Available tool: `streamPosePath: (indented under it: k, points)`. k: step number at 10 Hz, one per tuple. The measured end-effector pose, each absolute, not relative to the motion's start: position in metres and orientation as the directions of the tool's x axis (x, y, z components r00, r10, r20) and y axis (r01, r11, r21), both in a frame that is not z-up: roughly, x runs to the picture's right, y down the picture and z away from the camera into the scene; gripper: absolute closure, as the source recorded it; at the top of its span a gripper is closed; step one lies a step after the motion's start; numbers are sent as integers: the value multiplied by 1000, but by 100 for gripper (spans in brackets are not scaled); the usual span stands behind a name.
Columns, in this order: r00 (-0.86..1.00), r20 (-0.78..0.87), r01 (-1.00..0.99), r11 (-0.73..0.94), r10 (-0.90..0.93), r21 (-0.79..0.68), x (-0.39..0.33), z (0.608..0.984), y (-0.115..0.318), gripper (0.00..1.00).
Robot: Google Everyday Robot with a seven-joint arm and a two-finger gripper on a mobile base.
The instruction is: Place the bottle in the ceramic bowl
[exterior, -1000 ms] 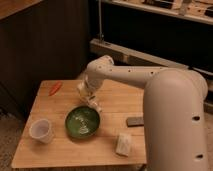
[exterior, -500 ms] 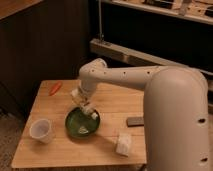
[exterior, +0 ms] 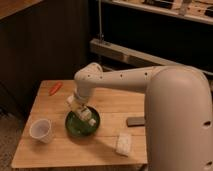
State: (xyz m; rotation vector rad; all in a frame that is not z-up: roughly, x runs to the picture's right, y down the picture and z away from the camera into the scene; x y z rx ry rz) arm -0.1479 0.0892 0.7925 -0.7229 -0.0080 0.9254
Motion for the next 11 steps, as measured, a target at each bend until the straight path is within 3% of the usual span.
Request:
streamPosePath:
  k: [1,3,5,7,11]
  points:
    - [622,-294,-722,386,726,-575,-147,792,92,94]
    - [613,-299,-730,379,732,-569,-139,796,91,81]
    - [617,-294,-726,384,730,-570,-143,793,90,57]
    - [620,-294,-724,386,728,-572,-148,791,93,45]
    - [623,-295,-721,387,724,-574,-148,790,95,44]
